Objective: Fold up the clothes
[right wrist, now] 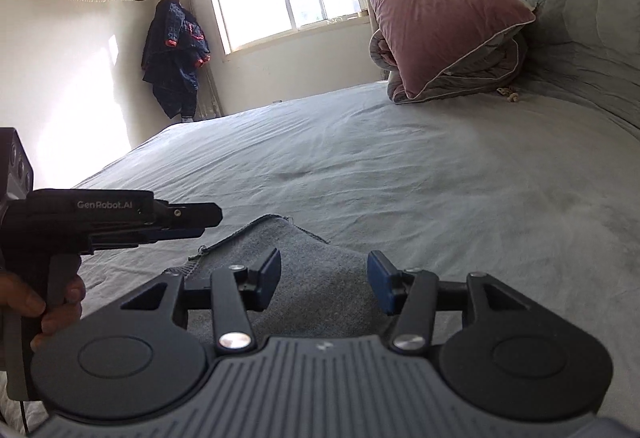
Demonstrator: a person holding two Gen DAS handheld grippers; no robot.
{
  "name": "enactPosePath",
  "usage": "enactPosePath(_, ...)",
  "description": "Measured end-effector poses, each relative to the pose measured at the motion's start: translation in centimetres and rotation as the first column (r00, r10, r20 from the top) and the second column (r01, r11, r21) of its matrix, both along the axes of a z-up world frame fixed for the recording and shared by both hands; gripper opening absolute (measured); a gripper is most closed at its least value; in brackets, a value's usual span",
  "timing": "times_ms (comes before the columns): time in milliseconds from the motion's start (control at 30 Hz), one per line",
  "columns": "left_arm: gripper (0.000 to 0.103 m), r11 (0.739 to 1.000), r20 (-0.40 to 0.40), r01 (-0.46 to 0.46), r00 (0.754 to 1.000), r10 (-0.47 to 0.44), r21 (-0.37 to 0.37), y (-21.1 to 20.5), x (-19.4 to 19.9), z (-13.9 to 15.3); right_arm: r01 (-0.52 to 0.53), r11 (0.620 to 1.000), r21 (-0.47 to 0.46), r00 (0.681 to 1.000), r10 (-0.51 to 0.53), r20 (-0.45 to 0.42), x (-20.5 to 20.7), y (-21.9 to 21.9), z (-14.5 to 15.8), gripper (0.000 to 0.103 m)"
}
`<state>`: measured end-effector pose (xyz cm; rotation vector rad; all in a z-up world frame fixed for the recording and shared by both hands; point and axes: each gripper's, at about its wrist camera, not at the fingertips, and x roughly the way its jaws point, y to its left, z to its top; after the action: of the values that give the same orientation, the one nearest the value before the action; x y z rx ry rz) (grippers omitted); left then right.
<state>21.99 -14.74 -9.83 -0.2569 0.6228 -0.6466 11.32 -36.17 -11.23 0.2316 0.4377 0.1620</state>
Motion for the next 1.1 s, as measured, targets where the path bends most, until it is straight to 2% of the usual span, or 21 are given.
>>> enactPosePath(100,0.035,0.997,-0.031,0.059,0.998,-0.057,0.044,-1.4,1.6,-1.6,-0.029,0.999,-0.034,1.000,0.029,0.001,0.7,0.3,-0.5,0.052)
enactPosePath(167,0.032,0.997,-0.020,0.055,0.998,-0.054,0.062,-1.6,2.3,-2.5,-0.032,0.999,-0.041,0.999,0.031,-0.015,0.9,0.3,-0.9,0.051)
enactPosePath(233,0.030,0.998,-0.030,0.029,0.999,-0.027,0.062,-1.1,3.1,-2.8,-0.016,0.999,-0.049,0.999,0.014,-0.033,0.8,-0.1,-1.3,0.044)
enactPosePath(367,0.030,0.999,-0.070,0.005,0.998,-0.001,0.046,0.5,4.5,-2.0,0.017,1.000,-0.013,0.998,-0.018,-0.056,0.1,-1.6,-1.3,0.044)
enactPosePath(433,0.044,0.999,-0.082,0.003,0.997,0.001,0.046,1.4,4.5,-1.2,0.029,0.999,0.045,0.996,-0.025,-0.080,-0.3,-3.0,-1.2,0.051)
enactPosePath(467,0.068,0.998,-0.087,-0.010,0.996,0.016,0.064,1.8,4.5,-0.8,0.027,0.996,0.090,0.996,-0.019,-0.088,-0.4,-3.7,-1.3,0.051)
enactPosePath(500,0.074,0.997,-0.087,-0.019,0.996,0.025,0.075,2.3,4.4,-0.6,0.026,0.991,0.135,0.995,-0.013,-0.096,-0.6,-4.5,-1.4,0.053)
enactPosePath(633,0.076,0.999,-0.140,0.018,0.990,-0.011,0.051,4.4,4.5,-0.5,0.032,0.935,0.355,0.990,0.020,-0.140,-1.4,-7.1,-2.3,0.054)
enactPosePath(733,0.076,0.998,-0.186,0.034,0.982,-0.024,0.051,5.1,4.6,-1.1,0.031,0.881,0.472,0.982,0.060,-0.176,-1.9,-7.9,-3.0,0.057)
enactPosePath(800,0.076,0.999,-0.242,0.032,0.970,-0.026,0.022,5.6,4.9,-2.1,0.028,0.844,0.535,0.974,0.098,-0.205,-2.1,-8.0,-3.5,0.066)
enactPosePath(900,0.075,0.998,-0.331,0.015,0.943,-0.032,-0.053,6.3,5.3,-3.8,0.027,0.805,0.592,0.957,0.150,-0.248,-1.9,-7.5,-4.1,0.070)
enactPosePath(967,0.074,0.994,-0.355,-0.009,0.934,-0.031,-0.109,6.7,5.2,-4.8,0.026,0.816,0.577,0.953,0.154,-0.260,-1.6,-6.7,-4.1,0.070)
enactPosePath(1100,0.074,0.984,-0.378,-0.048,0.926,-0.020,-0.169,6.5,4.6,-5.6,0.032,0.844,0.536,0.953,0.136,-0.272,-0.9,-5.2,-3.8,0.070)
